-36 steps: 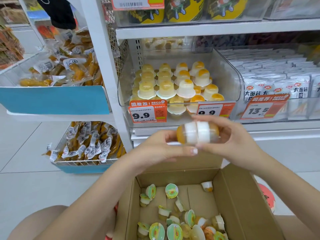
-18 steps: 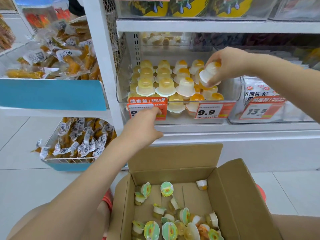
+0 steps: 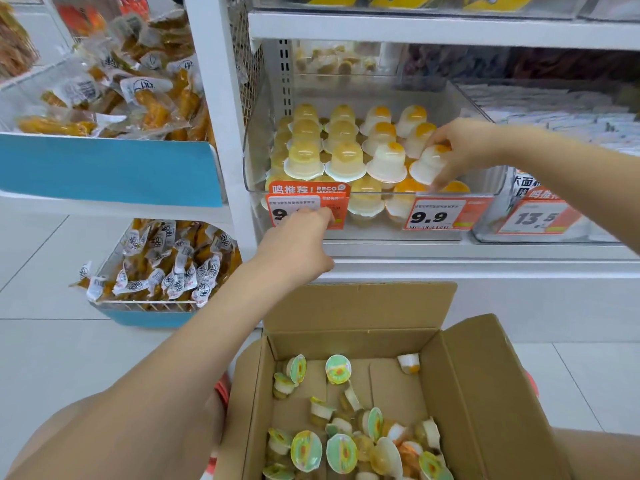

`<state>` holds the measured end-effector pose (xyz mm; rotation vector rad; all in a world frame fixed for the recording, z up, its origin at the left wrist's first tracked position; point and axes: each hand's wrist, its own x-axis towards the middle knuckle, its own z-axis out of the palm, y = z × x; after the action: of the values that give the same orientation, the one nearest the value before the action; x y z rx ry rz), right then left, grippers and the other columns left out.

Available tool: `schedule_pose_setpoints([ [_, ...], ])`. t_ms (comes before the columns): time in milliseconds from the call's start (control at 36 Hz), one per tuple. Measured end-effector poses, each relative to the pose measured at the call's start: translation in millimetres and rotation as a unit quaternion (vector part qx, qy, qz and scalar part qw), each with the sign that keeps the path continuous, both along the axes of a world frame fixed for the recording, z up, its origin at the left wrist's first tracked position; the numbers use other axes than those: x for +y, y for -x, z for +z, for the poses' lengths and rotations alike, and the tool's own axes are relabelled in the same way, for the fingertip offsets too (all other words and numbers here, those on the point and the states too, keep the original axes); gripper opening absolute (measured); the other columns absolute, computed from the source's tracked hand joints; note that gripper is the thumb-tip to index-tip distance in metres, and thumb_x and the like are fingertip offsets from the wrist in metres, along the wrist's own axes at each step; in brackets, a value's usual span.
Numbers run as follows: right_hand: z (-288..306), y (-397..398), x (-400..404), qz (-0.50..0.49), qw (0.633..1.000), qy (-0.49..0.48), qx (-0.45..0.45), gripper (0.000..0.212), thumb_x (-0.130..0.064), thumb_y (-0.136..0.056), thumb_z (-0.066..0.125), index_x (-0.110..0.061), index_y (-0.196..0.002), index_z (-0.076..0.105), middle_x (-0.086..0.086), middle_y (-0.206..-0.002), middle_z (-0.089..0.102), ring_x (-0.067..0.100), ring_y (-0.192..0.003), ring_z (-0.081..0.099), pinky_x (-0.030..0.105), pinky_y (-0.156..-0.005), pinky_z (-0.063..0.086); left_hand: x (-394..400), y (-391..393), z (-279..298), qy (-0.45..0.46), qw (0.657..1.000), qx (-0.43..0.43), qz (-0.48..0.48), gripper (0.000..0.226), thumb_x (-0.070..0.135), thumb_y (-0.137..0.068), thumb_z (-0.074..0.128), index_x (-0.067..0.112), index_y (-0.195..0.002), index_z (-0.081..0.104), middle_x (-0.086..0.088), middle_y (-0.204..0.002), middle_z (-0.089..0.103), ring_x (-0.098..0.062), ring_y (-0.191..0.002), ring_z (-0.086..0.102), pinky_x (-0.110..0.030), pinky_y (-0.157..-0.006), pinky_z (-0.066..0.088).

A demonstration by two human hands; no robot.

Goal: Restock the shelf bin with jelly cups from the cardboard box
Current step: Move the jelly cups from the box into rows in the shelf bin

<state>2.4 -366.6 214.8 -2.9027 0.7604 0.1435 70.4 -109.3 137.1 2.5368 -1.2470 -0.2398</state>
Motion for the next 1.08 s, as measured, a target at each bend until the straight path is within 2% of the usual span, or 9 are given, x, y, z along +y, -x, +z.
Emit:
schedule_pose_setpoints([
  [167, -12, 4, -3, 0.009, 0.998, -0.016, -0.056, 0.081, -0.025, -0.064, 0.087, -0.014, -0.133, 0.046, 0.010, -0.129, 0.053, 0.030, -0.114, 0.050, 0.031, -0.084, 0.038, -4, 3, -1, -0.005, 1.000, -0.009, -0.011, 0.052, 0.015, -0.078, 0.069, 0.016, -0.125, 0.048, -0.008, -0.122, 0.055, -0.028, -0.110, 0.054, -0.045, -0.086, 0.051],
  [361, -21, 18, -6, 0.002, 0.989, -0.065, -0.130, 0.084, -0.020, -0.063, 0.087, -0.018, -0.134, 0.041, 0.010, -0.126, 0.055, 0.026, -0.108, 0.054, 0.037, -0.090, 0.046, -4, 7, -5, -0.027, 0.999, -0.020, -0.029, 0.057, 0.016, -0.080, 0.070, 0.017, -0.132, 0.045, -0.007, -0.125, 0.052, -0.026, -0.112, 0.052, -0.041, -0.086, 0.049],
  [500, -29, 57, 31, 0.015, 0.928, -0.050, -0.368, 0.045, -0.014, -0.076, 0.075, -0.015, -0.117, 0.055, 0.003, -0.114, 0.061, 0.018, -0.104, 0.056, 0.034, -0.089, 0.048, 1, 12, -15, -0.034, 0.999, -0.027, -0.030, 0.052, 0.016, -0.080, 0.069, 0.018, -0.128, 0.048, -0.005, -0.128, 0.052, -0.025, -0.116, 0.051, -0.040, -0.088, 0.049],
  [583, -54, 89, 64, 0.079, 0.905, -0.101, -0.406, 0.032, -0.003, -0.078, 0.070, -0.014, -0.106, 0.059, 0.001, -0.101, 0.061, 0.016, -0.090, 0.057, 0.026, -0.080, 0.049, 7, 18, -29, -0.064, 0.997, -0.020, -0.039, 0.049, 0.019, -0.082, 0.067, 0.020, -0.127, 0.048, -0.005, -0.126, 0.053, -0.025, -0.115, 0.051, -0.038, -0.086, 0.048],
  [722, -142, 127, 98, 0.106, 0.929, -0.199, -0.294, 0.032, -0.004, -0.078, 0.074, -0.023, -0.101, 0.060, -0.003, -0.092, 0.060, 0.012, -0.083, 0.055, 0.022, -0.075, 0.047, 24, 39, -76, -0.149, 0.985, 0.005, -0.090, 0.044, 0.018, -0.083, 0.066, 0.020, -0.124, 0.051, -0.003, -0.125, 0.054, -0.022, -0.113, 0.053, -0.035, -0.082, 0.047],
  [778, -182, 134, 107, 0.096, 0.943, -0.257, -0.187, 0.037, -0.009, -0.078, 0.075, -0.032, -0.101, 0.057, -0.010, -0.095, 0.058, 0.009, -0.085, 0.054, 0.020, -0.076, 0.048, 32, 45, -107, -0.198, 0.974, 0.031, -0.108, 0.044, 0.014, -0.083, 0.064, 0.020, -0.124, 0.051, -0.003, -0.123, 0.054, -0.022, -0.111, 0.054, -0.035, -0.082, 0.049],
  [889, -265, 141, 121, 0.110, 0.954, -0.274, 0.047, 0.043, -0.015, -0.080, 0.072, -0.028, -0.116, 0.054, -0.013, -0.106, 0.052, 0.009, -0.094, 0.050, 0.029, -0.088, 0.044, 58, 50, -180, -0.301, 0.941, 0.121, -0.096, 0.041, 0.001, -0.086, 0.052, 0.014, -0.125, 0.050, -0.009, -0.124, 0.052, -0.026, -0.112, 0.053, -0.037, -0.088, 0.048],
  [972, -318, 142, 132, 0.075, 0.943, -0.304, 0.112, 0.056, -0.015, -0.080, 0.071, -0.024, -0.129, 0.046, 0.002, -0.124, 0.052, 0.016, -0.105, 0.051, 0.028, -0.088, 0.044, 70, 52, -231, -0.282, 0.941, 0.187, -0.022, 0.033, 0.003, -0.085, 0.051, 0.009, -0.118, 0.056, -0.013, -0.119, 0.058, -0.029, -0.108, 0.058, -0.037, -0.088, 0.049],
  [1083, -374, 127, 143, -0.008, 0.933, -0.341, 0.116, 0.068, -0.014, -0.080, 0.073, -0.020, -0.137, 0.039, 0.010, -0.127, 0.050, 0.024, -0.117, 0.051, 0.028, -0.086, 0.043, 67, 66, -289, -0.204, 0.937, 0.269, 0.089, 0.019, 0.007, -0.078, 0.060, 0.005, -0.097, 0.057, -0.012, -0.097, 0.065, -0.029, -0.093, 0.064, -0.038, -0.076, 0.053],
])
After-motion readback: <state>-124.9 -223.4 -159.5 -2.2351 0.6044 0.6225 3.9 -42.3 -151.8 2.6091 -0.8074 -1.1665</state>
